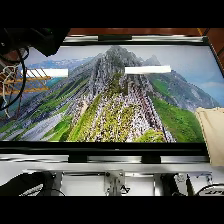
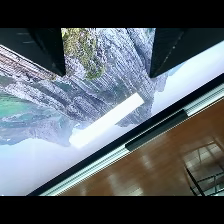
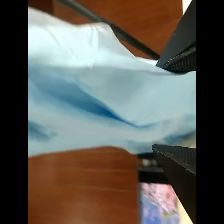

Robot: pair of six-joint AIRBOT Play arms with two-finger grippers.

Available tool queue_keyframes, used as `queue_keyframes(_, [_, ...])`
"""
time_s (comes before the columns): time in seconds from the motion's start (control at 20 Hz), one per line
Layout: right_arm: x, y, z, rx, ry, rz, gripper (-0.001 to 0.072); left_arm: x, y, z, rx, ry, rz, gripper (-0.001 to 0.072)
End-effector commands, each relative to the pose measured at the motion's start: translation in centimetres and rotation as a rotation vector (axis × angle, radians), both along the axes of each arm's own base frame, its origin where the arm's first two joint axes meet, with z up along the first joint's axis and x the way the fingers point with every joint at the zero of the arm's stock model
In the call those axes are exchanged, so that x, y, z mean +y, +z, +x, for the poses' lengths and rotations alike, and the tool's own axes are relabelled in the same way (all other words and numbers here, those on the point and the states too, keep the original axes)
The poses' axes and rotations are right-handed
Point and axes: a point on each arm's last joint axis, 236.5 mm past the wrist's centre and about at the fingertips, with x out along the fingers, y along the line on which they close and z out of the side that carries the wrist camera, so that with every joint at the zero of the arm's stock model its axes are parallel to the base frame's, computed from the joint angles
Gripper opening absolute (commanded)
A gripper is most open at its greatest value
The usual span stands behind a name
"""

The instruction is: Fold the shirts.

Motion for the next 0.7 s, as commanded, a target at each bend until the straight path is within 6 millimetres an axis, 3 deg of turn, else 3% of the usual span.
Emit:
queue_keyframes(0.0, [1.5, -3.0, 3.7, -0.040, 0.155, 0.143, 0.0567, 0.0, -0.4, 0.4, 0.006, 0.005, 0.010, 0.0619])
queue_keyframes(0.1, [2.3, -5.2, 7.2, -0.091, 0.292, 0.235, 0.0567, -0.1, -0.7, 0.6, 0.012, 0.005, 0.013, 0.0618])
queue_keyframes(0.3, [5.9, -9.1, 17.5, -0.332, 0.691, 0.452, 0.0566, -0.4, -1.5, 1.2, 0.028, 0.005, 0.020, 0.0619])
queue_keyframes(0.4, [7.7, -10.6, 21.6, -0.471, 0.829, 0.553, 0.0566, -0.5, -2.0, 1.5, 0.036, 0.005, 0.024, 0.0619])
queue_keyframes(0.55, [10.2, -13.8, 26.7, -0.463, 0.986, 0.612, 0.0565, -1.0, -3.3, 2.3, 0.074, 0.010, 0.018, 0.0605])
queue_keyframes(0.65, [13.4, -15.3, 31.4, -0.430, 1.125, 0.593, 0.0565, -1.5, -5.1, 3.4, 0.153, 0.033, -0.028, 0.0603])
